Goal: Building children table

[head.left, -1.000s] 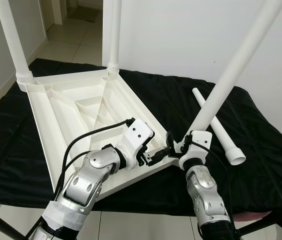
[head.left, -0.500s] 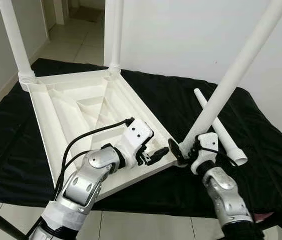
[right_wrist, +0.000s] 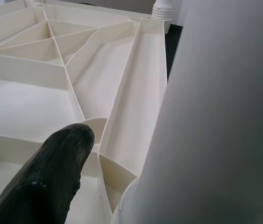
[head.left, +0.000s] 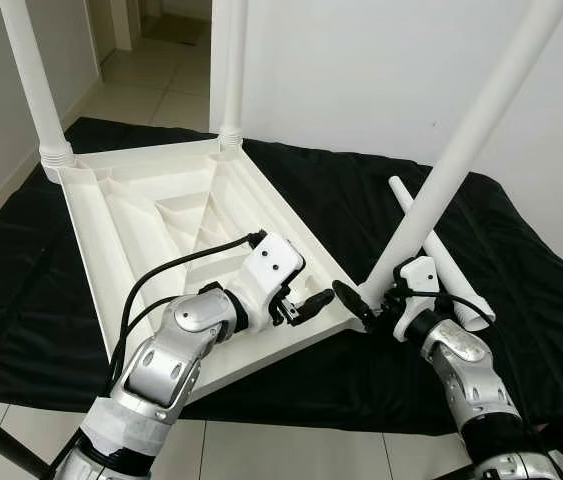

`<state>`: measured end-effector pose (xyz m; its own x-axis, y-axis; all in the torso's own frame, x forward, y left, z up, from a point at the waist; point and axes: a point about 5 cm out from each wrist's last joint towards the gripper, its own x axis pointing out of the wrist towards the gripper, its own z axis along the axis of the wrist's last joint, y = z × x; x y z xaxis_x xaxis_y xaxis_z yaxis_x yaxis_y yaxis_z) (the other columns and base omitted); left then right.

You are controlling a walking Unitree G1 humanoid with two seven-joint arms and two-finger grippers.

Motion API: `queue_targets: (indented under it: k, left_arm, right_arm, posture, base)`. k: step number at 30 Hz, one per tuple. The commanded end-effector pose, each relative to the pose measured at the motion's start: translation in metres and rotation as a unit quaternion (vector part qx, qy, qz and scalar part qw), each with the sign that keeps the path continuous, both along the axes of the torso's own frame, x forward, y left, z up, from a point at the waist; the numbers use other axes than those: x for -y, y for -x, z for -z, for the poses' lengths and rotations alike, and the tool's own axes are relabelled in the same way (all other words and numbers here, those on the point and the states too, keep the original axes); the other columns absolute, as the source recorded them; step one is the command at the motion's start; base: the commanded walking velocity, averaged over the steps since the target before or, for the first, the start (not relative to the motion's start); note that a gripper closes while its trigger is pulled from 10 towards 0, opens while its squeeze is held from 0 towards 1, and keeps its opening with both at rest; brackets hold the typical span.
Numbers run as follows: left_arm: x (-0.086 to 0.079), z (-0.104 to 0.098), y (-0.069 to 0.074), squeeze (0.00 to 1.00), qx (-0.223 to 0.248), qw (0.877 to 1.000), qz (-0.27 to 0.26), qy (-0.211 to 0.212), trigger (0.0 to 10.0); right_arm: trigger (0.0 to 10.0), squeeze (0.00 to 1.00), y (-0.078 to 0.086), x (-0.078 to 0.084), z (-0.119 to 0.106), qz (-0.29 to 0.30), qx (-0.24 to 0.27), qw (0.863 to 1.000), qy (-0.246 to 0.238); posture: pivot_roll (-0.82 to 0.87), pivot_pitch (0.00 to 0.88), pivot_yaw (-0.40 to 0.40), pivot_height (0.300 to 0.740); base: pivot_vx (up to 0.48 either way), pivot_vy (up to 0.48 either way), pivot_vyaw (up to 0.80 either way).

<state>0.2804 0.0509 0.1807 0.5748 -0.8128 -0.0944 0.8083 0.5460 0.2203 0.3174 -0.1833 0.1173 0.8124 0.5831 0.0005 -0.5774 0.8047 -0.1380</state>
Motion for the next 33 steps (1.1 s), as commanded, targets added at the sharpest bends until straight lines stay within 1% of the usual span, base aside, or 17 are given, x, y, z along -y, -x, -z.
queue_targets:
  k: [1,4,5,7,8,10,11,18,22,23,28,29,31,32,33]
  left_arm:
    - [0.001,0.0,-0.001,0.0,0.008,1.0,-0.013,-0.005,10.0]
    - [0.0,-0.001,-0.001,0.0,0.008,1.0,-0.014,-0.004,10.0]
    - [0.0,-0.002,-0.001,0.0,0.009,1.0,-0.016,-0.003,10.0]
    - [0.0,-0.002,-0.001,0.0,0.009,1.0,-0.017,-0.003,10.0]
    - [0.0,-0.002,-0.001,0.0,0.009,1.0,-0.018,-0.003,10.0]
    - [0.0,-0.001,-0.001,0.0,0.009,1.0,-0.018,-0.003,10.0]
    - [0.0,-0.001,-0.001,0.0,0.009,1.0,-0.018,-0.003,10.0]
    - [0.001,-0.002,-0.001,0.0,0.01,1.0,-0.017,-0.002,10.0]
    - [0.002,-0.001,0.001,0.0,0.007,1.0,-0.011,-0.003,10.0]
    - [0.002,0.0,0.001,0.0,0.006,1.0,-0.011,-0.003,10.0]
    - [0.002,0.002,0.002,0.0,0.004,1.0,-0.012,-0.003,10.0]
    - [0.003,0.002,0.002,0.0,0.003,1.0,-0.013,-0.002,10.0]
    - [0.003,0.002,0.002,0.0,0.003,1.0,-0.014,0.0,10.0]
    - [0.003,0.002,0.002,0.0,0.003,1.0,-0.014,0.0,10.0]
    - [0.004,0.002,0.002,0.0,0.003,1.0,-0.014,0.001,10.0]
  right_arm:
    - [10.0,0.0,-0.001,-0.001,0.002,-0.01,-0.005,1.0,0.015]
    - [10.0,0.0,-0.003,0.0,0.004,-0.014,-0.01,1.0,0.02]
    - [5.9,0.0,-0.003,0.0,0.006,-0.019,-0.012,1.0,0.021]
    - [5.9,0.0,-0.003,0.001,0.007,-0.022,-0.014,0.999,0.022]
    - [0.3,0.0,-0.004,0.002,0.009,-0.03,-0.018,0.999,0.019]
    - [0.3,0.0,-0.004,0.002,0.01,-0.032,-0.02,0.999,0.017]
    - [0.0,0.0,-0.003,0.001,0.012,-0.034,-0.028,0.999,0.011]
    - [0.0,0.0,0.0,0.001,0.019,-0.031,-0.043,0.999,-0.001]
    - [0.0,0.0,0.003,0.001,0.025,-0.008,-0.051,0.999,-0.012]
    - [10.0,0.0,0.003,0.0,0.027,-0.003,-0.055,0.998,-0.014]
    - [10.0,0.0,0.006,-0.003,0.032,0.011,-0.06,0.998,-0.017]
    - [10.0,0.0,0.007,-0.004,0.033,0.027,-0.062,0.998,-0.016]
    - [10.0,0.0,0.005,-0.003,0.033,0.08,-0.058,0.995,-0.011]
    - [10.0,0.0,0.005,-0.003,0.033,0.08,-0.058,0.995,-0.011]
    - [10.0,0.0,0.004,-0.002,0.033,0.1,-0.055,0.993,-0.008]
  posture:
    - [0.05,0.0,-0.097,0.74]
    - [0.06,0.0,-0.101,0.74]
    - [0.06,0.0,-0.103,0.74]
    - [0.06,0.0,-0.104,0.74]
    - [0.06,0.0,-0.104,0.74]
    - [0.06,0.0,-0.104,0.74]
    - [0.06,0.0,-0.105,0.74]
    - [0.05,0.0,-0.098,0.74]
    - [0.04,0.0,-0.095,0.74]
    - [0.04,0.0,-0.098,0.74]
    - [0.04,0.0,-0.102,0.74]
    - [0.04,0.0,-0.104,0.74]
    - [0.04,0.0,-0.108,0.74]
    - [0.04,0.0,-0.108,0.74]
    - [0.04,0.0,-0.108,0.74]
  base:
    - [0.0,0.0,0.0]
    - [0.0,0.0,0.0]
    - [0.0,0.0,0.0]
    - [0.0,0.0,0.0]
    - [0.0,0.0,0.0]
    - [0.0,0.0,0.0]
    - [0.0,0.0,0.0]
    - [0.0,0.0,0.0]
    - [0.0,0.0,0.0]
    - [0.0,0.0,0.0]
    - [0.0,0.0,0.0]
    - [0.0,0.0,0.0]
    - [0.0,0.0,0.0]
    - [0.0,0.0,0.0]
    - [0.0,0.0,0.0]
